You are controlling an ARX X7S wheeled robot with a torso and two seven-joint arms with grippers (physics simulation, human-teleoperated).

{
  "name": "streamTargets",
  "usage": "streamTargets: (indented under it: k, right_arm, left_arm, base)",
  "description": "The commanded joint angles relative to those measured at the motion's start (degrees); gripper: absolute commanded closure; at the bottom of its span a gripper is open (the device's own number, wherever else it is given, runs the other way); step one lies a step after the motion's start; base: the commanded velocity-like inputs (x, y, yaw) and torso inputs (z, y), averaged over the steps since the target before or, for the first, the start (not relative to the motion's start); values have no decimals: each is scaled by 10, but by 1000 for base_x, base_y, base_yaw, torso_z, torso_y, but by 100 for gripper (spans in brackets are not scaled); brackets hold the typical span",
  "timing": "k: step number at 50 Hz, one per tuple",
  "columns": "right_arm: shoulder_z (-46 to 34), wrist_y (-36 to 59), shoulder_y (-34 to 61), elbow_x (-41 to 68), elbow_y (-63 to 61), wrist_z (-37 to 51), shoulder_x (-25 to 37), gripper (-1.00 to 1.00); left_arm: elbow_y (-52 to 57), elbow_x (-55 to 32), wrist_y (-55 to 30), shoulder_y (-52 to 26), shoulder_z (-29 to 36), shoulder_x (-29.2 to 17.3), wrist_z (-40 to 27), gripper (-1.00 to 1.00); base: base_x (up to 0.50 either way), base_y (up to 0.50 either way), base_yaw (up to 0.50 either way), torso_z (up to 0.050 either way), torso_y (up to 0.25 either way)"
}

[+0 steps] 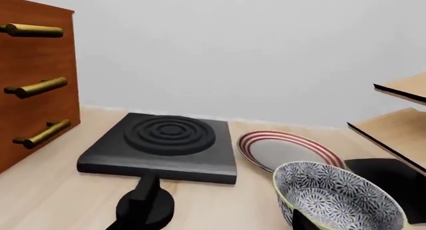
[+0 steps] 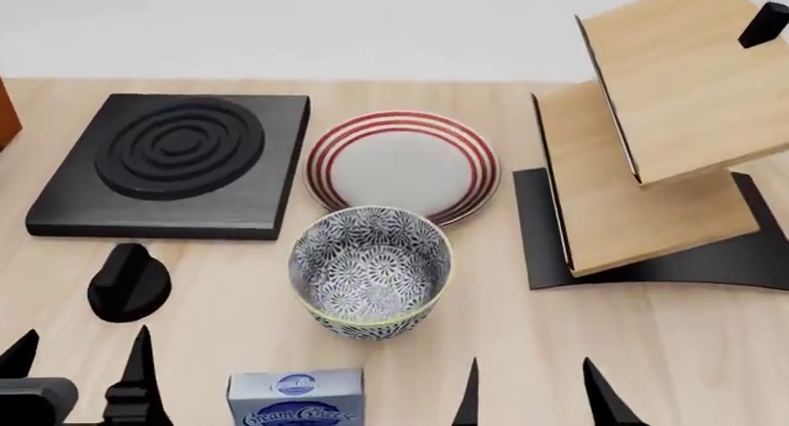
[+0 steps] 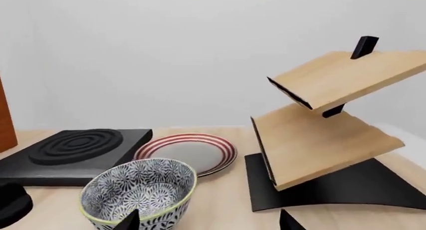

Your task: Pick up the cream cheese and put it in the bowl.

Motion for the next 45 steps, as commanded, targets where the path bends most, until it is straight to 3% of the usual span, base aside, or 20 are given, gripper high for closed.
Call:
streamTargets:
  k: [1, 10, 18, 31, 45]
  right_arm:
    - [-6, -3, 0, -3, 1, 5, 2, -100]
    - [-8, 2, -1, 1, -10, 11, 5, -100]
    - [-10, -1, -1, 4, -9, 11, 7, -100]
    - [-12, -1, -2, 11, -10, 13, 10, -100]
    - [-14, -7, -4, 12, -14, 18, 13, -100]
  left_arm:
    - [18, -18, -6, 2, -19, -10, -8, -100]
    - [12, -23, -7, -5, -25, -13, -13, -100]
    - [17, -26, -4, -1, -26, -15, -15, -100]
    - [17, -31, -3, 1, -27, -19, -17, -100]
    - [16, -30, 3, 2, -26, -22, -21, -100]
  base:
    - [246, 0, 0, 0, 0]
    - [246, 328, 0, 0, 0]
    - [166, 0, 0, 0, 0]
    - [439, 0, 0, 0, 0]
    - [14, 0, 0, 0, 1]
